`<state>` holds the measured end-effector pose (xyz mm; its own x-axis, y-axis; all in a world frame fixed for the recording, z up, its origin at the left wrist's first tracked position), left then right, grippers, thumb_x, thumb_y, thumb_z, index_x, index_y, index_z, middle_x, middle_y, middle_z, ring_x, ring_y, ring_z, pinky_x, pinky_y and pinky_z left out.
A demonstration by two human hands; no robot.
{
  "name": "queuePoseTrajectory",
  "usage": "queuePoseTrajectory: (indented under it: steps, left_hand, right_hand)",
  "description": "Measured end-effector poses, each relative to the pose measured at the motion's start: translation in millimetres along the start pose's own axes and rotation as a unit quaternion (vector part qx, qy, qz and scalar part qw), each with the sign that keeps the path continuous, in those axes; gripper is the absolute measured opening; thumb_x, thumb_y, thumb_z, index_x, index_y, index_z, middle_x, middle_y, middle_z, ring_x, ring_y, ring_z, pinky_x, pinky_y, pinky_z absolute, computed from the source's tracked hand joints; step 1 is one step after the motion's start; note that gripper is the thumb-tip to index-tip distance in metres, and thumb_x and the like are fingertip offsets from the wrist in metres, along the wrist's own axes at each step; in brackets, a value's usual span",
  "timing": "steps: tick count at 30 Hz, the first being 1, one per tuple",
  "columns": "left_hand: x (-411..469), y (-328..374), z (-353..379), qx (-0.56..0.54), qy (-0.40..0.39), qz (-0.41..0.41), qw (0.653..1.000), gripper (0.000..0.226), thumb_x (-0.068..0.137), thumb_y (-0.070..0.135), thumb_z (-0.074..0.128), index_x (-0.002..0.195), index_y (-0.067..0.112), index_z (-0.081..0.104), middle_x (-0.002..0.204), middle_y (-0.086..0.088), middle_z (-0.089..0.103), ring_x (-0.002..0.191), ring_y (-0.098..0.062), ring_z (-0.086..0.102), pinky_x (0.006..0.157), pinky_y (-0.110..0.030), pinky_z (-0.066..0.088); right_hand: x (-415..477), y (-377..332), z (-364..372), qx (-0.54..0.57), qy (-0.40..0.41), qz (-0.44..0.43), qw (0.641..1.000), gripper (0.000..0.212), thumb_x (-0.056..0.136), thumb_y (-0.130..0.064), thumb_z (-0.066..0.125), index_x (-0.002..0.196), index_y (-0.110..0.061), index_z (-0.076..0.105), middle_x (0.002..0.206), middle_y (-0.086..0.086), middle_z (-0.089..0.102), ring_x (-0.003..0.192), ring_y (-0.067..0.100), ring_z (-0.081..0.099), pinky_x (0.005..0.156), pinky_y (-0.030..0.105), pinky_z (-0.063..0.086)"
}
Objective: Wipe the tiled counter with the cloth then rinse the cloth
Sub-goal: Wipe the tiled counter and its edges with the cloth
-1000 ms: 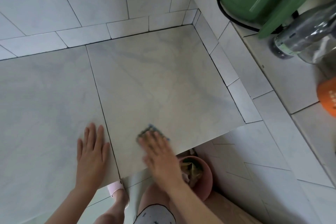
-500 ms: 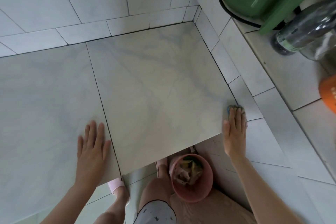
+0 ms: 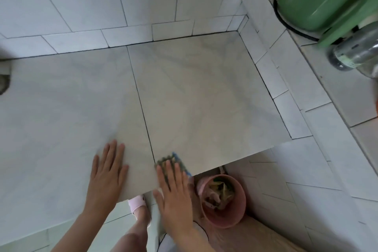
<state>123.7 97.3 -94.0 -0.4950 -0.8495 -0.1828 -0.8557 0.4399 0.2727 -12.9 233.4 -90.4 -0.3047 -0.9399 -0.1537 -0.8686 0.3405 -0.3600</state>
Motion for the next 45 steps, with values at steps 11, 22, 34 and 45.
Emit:
queuePoseTrajectory:
  steps: [11, 22, 34, 45]
  left_hand:
    - [-0.4, -79.3, -24.4, 0.002, 0.023, -0.057, 0.998, 0.064, 0.096, 0.051, 0.008, 0.149, 0.017, 0.018, 0.156, -0.002, 0.014, 0.144, -0.008, -0.002, 0.116, -0.031, -0.005]
    - [55.0, -140.5, -50.5, 0.01, 0.094, -0.101, 0.99, 0.062, 0.094, 0.043, 0.019, 0.147, 0.01, 0.026, 0.154, -0.013, 0.022, 0.143, -0.023, 0.017, 0.114, -0.045, 0.013]
    - [62.4, -149.6, -49.8, 0.052, 0.092, -0.128, 0.986, 0.06, 0.096, 0.039, 0.017, 0.15, 0.014, 0.015, 0.156, -0.009, 0.016, 0.145, -0.017, 0.009, 0.118, -0.038, 0.003]
    - [63.0, -150.0, -51.3, 0.051, 0.089, -0.129, 0.986, 0.059, 0.096, 0.039, 0.016, 0.15, 0.015, 0.016, 0.157, -0.006, 0.014, 0.145, -0.016, 0.008, 0.118, -0.038, 0.003]
  right_hand:
    - [62.3, -61.1, 10.3, -0.024, -0.023, -0.116, 0.993, 0.05, 0.099, -0.044, 0.023, 0.147, -0.03, 0.026, 0.155, -0.007, 0.021, 0.144, 0.015, 0.015, 0.114, 0.035, 0.016]
    - [278.2, -65.4, -11.3, -0.102, -0.011, -0.217, 0.971, 0.057, 0.1, -0.042, 0.011, 0.14, -0.017, 0.042, 0.147, 0.008, 0.039, 0.137, 0.029, 0.034, 0.109, 0.045, 0.033]
    - [406.4, -86.2, -28.9, -0.154, -0.033, -0.213, 0.964, 0.057, 0.099, -0.045, 0.012, 0.149, -0.019, 0.014, 0.158, 0.005, 0.01, 0.146, 0.025, 0.004, 0.119, 0.039, 0.006]
    - [350.2, -100.0, -13.6, -0.174, -0.066, -0.296, 0.937, 0.063, 0.096, -0.049, 0.006, 0.149, -0.018, 0.019, 0.156, 0.007, 0.016, 0.145, 0.027, 0.009, 0.118, 0.037, 0.006]
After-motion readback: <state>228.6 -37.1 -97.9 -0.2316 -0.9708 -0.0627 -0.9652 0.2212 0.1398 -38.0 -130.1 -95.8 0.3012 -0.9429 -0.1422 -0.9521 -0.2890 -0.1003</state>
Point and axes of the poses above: each hand's wrist, its own x-axis towards the middle knuckle, its own z-axis out of the palm, y = z × x, the point moved 5 cm from there along x, towards the middle knuckle
